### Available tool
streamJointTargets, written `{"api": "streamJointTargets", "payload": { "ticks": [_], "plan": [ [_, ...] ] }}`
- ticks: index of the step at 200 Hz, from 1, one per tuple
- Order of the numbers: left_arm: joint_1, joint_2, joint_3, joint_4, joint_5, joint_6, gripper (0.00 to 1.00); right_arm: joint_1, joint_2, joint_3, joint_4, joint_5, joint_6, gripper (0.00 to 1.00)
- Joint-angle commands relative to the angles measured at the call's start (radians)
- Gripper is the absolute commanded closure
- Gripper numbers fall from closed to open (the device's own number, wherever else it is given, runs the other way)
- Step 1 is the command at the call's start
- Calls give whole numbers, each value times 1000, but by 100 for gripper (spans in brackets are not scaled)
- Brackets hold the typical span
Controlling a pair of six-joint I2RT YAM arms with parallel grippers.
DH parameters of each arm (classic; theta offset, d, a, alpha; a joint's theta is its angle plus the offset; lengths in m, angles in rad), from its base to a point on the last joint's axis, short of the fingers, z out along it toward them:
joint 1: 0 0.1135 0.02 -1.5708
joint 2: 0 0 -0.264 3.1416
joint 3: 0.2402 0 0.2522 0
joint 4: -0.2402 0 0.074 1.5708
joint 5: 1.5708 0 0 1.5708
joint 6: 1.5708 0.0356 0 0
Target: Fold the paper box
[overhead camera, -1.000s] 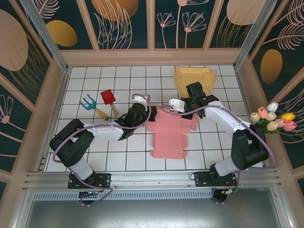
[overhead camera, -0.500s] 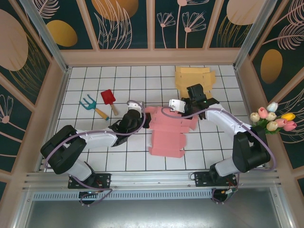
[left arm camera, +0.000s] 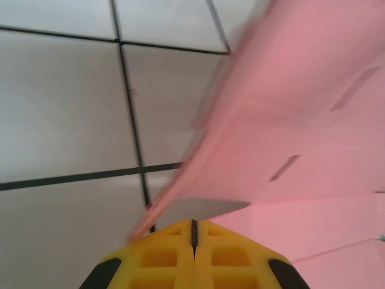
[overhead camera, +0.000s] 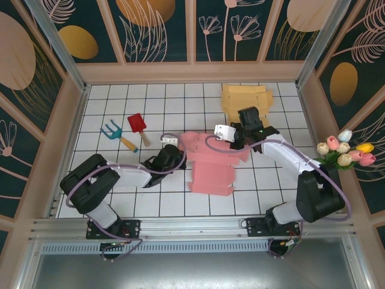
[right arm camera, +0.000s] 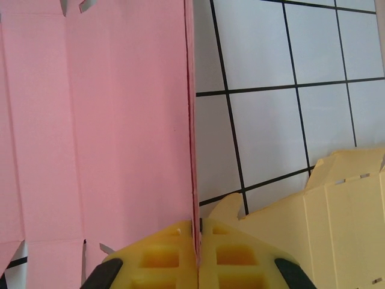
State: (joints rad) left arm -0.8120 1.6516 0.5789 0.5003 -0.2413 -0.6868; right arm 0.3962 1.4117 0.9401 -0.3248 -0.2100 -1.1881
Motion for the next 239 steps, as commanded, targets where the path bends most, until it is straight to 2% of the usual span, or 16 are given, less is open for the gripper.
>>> {"api": "streamJointTargets", "payload": {
  "ticks": [1,41,89,121,153,163,193,218,239],
  "plan": [
    [-5,19,14,-24,-112,-25,95,-5,-28,-18,31,-12,15,100],
    [-5,43,42,-4,-47,-22,95,-4,-31,-20,36,-26,24,100],
    [-6,106,85,113,244,-78,95,-4,-24,-21,55,-22,56,100],
    [-5,85,116,142,313,-109,95,-3,-34,-43,70,-22,43,100],
    [-5,68,120,102,268,-90,92,-1,-66,-93,107,-24,7,100],
    [-4,21,103,89,235,-77,92,0,-81,-113,130,-15,-4,100],
    [-1,-85,17,56,99,-13,92,10,-135,-160,213,36,-38,100],
    [-3,-242,-117,110,-21,37,92,45,-189,-220,320,105,-78,100],
    [-2,-372,-190,90,-156,64,90,87,-193,-250,395,175,-96,100]
  ]
}}
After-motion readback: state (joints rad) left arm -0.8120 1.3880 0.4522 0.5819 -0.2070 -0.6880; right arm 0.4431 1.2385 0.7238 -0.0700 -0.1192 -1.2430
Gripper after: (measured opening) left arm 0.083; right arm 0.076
